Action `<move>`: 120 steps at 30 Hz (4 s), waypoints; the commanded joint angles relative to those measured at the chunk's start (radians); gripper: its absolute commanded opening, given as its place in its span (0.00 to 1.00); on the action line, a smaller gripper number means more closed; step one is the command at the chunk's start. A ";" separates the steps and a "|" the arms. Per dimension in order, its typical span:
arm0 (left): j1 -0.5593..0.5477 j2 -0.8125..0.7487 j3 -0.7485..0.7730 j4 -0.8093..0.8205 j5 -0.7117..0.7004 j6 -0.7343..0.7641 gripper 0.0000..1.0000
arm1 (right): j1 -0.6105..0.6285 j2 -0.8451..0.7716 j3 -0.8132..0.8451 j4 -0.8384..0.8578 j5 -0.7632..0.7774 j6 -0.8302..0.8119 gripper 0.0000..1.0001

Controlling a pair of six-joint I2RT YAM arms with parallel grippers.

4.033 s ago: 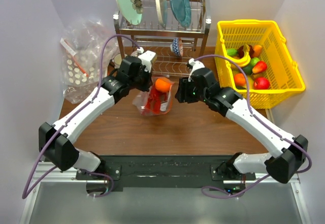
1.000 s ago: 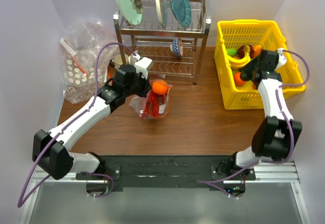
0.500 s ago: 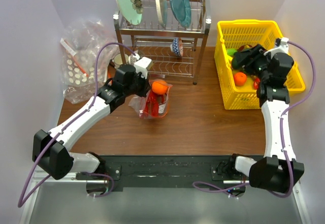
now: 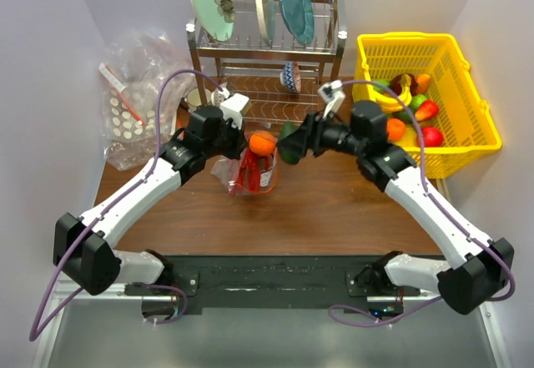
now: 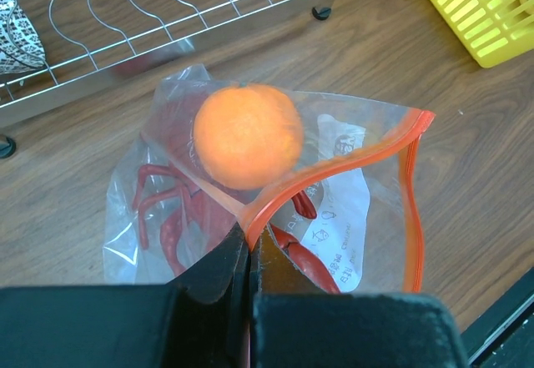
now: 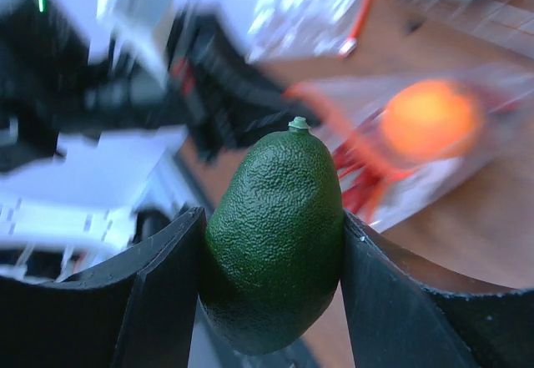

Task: Place the food in the zip-top bag and seal the zipper
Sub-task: Place the fake fruit in the zipper food storage bag.

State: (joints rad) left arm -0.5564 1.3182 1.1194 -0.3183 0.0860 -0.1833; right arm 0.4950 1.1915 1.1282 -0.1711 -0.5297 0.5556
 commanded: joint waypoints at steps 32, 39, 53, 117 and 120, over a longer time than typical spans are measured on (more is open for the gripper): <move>-0.056 0.032 0.174 0.053 0.176 -0.220 0.00 | 0.208 0.109 -0.137 0.130 0.439 0.170 0.90; -0.050 0.065 0.203 0.044 0.184 -0.239 0.00 | 0.206 -0.009 -0.067 -0.109 0.528 0.103 0.89; -0.051 0.076 0.224 0.050 0.198 -0.263 0.00 | 0.215 0.005 -0.042 -0.236 0.481 0.030 0.74; -0.071 0.056 0.158 0.099 0.268 -0.295 0.00 | 0.247 0.184 -0.156 0.271 0.447 0.049 0.53; -0.077 0.065 0.169 0.093 0.262 -0.289 0.00 | 0.275 0.241 -0.119 0.237 0.407 0.015 0.52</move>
State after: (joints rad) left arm -0.6147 1.4006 1.2583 -0.3233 0.2943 -0.4694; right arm 0.7265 1.3708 0.9386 0.0429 -0.0006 0.6586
